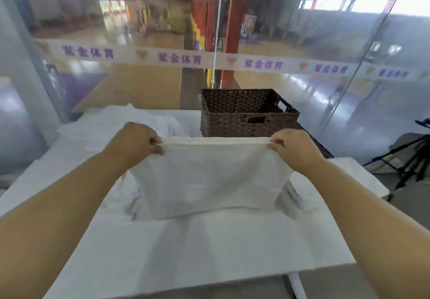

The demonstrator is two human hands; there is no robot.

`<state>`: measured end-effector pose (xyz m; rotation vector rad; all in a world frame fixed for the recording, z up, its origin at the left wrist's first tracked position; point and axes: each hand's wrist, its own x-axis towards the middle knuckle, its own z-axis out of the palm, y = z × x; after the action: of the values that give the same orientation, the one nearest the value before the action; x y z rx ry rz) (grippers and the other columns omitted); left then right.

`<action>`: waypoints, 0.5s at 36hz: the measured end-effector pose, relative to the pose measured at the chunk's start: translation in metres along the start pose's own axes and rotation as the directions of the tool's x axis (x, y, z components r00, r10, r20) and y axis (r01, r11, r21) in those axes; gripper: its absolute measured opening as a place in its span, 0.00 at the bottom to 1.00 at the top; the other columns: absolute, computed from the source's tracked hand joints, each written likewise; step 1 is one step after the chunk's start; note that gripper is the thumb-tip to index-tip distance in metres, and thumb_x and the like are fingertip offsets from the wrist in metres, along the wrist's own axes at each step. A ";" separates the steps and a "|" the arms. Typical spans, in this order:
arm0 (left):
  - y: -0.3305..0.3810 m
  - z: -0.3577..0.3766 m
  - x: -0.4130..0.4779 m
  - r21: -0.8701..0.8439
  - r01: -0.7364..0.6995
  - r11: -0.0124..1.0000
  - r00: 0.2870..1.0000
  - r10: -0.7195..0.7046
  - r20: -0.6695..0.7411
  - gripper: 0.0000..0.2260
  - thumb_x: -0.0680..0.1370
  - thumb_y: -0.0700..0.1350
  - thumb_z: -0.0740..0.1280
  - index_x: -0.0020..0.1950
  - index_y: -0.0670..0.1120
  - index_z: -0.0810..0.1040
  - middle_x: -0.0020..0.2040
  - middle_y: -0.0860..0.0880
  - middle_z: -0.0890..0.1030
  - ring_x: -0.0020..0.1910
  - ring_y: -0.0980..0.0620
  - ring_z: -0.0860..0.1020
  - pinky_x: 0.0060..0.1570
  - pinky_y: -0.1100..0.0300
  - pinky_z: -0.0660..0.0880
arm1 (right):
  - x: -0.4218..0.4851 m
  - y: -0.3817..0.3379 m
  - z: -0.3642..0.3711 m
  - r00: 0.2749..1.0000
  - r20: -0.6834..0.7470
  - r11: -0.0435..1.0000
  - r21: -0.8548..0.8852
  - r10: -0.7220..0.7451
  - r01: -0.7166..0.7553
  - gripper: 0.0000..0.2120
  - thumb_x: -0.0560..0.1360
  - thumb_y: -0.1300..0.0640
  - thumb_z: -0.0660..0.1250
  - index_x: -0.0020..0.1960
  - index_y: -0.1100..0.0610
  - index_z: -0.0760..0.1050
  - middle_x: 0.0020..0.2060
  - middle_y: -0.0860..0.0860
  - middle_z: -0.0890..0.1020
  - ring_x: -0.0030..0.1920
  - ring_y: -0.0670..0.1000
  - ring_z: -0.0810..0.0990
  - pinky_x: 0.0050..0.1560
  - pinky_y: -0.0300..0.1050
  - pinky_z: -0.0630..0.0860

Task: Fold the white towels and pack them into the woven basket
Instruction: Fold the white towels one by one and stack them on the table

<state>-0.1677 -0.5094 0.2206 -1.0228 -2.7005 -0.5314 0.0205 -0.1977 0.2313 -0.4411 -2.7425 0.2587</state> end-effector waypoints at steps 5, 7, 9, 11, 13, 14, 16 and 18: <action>0.009 -0.043 0.008 -0.024 -0.009 1.000 0.999 0.010 0.046 0.07 0.65 0.51 0.78 0.36 0.53 0.81 0.42 0.55 0.82 0.40 0.56 0.76 0.41 0.62 0.70 | 0.008 -0.001 -0.052 0.997 0.068 0.998 0.060 0.030 -0.034 0.11 0.73 0.49 0.71 0.34 0.49 0.76 0.34 0.43 0.79 0.37 0.45 0.76 0.37 0.38 0.66; 0.011 -0.055 0.005 -0.014 -0.002 1.000 0.991 0.004 0.131 0.11 0.64 0.50 0.79 0.30 0.57 0.76 0.37 0.57 0.81 0.37 0.58 0.75 0.36 0.64 0.68 | 0.005 -0.003 -0.068 0.989 0.147 0.996 0.080 0.030 -0.042 0.10 0.70 0.49 0.73 0.32 0.50 0.78 0.33 0.44 0.80 0.36 0.45 0.77 0.35 0.36 0.66; 0.013 -0.062 0.002 0.004 -0.015 1.000 0.979 0.014 0.201 0.13 0.61 0.49 0.80 0.28 0.57 0.76 0.34 0.59 0.80 0.35 0.59 0.75 0.33 0.66 0.68 | 0.001 -0.006 -0.079 0.976 0.219 0.998 0.060 0.011 -0.025 0.09 0.69 0.49 0.75 0.33 0.51 0.79 0.33 0.45 0.81 0.34 0.43 0.77 0.34 0.35 0.66; 0.016 -0.068 -0.001 0.025 -0.028 0.999 0.967 0.021 0.252 0.12 0.61 0.48 0.80 0.28 0.57 0.77 0.32 0.59 0.79 0.34 0.60 0.75 0.32 0.68 0.67 | -0.004 -0.010 -0.086 0.958 0.287 0.999 0.046 -0.004 -0.010 0.08 0.68 0.51 0.75 0.33 0.50 0.79 0.32 0.44 0.81 0.34 0.41 0.77 0.35 0.34 0.67; 0.017 -0.072 -0.003 0.038 -0.043 0.998 0.954 0.030 0.297 0.11 0.61 0.49 0.80 0.28 0.57 0.78 0.32 0.60 0.79 0.34 0.61 0.76 0.32 0.68 0.68 | -0.008 -0.014 -0.090 0.938 0.346 0.999 0.032 -0.009 -0.002 0.08 0.68 0.52 0.76 0.32 0.49 0.79 0.32 0.43 0.82 0.34 0.41 0.78 0.36 0.34 0.69; 0.017 -0.073 -0.003 0.039 -0.047 0.998 0.948 0.032 0.315 0.10 0.60 0.49 0.80 0.29 0.57 0.78 0.32 0.60 0.79 0.35 0.61 0.76 0.34 0.68 0.70 | -0.010 -0.014 -0.091 0.931 0.365 1.000 0.021 -0.009 0.002 0.08 0.67 0.53 0.76 0.32 0.49 0.79 0.32 0.43 0.82 0.34 0.40 0.78 0.37 0.34 0.70; 0.016 -0.076 -0.003 0.034 -0.054 0.998 0.937 0.039 0.347 0.10 0.60 0.50 0.80 0.29 0.57 0.79 0.33 0.60 0.80 0.35 0.60 0.77 0.37 0.65 0.73 | -0.012 -0.014 -0.091 0.920 0.393 1.000 0.000 -0.016 0.017 0.08 0.66 0.54 0.77 0.32 0.48 0.79 0.33 0.43 0.82 0.35 0.41 0.78 0.37 0.34 0.70; 0.015 -0.076 -0.002 0.011 -0.051 0.999 0.927 0.044 0.372 0.09 0.59 0.49 0.80 0.31 0.56 0.81 0.33 0.60 0.80 0.36 0.60 0.77 0.39 0.63 0.76 | -0.011 -0.012 -0.089 0.916 0.400 0.999 -0.022 -0.021 0.032 0.09 0.65 0.55 0.78 0.32 0.48 0.78 0.35 0.44 0.82 0.38 0.42 0.78 0.38 0.33 0.70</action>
<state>-0.1512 -0.5309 0.2934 -1.2959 -2.9861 -0.3256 0.0596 -0.2019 0.3124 -0.3934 -3.1538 0.3368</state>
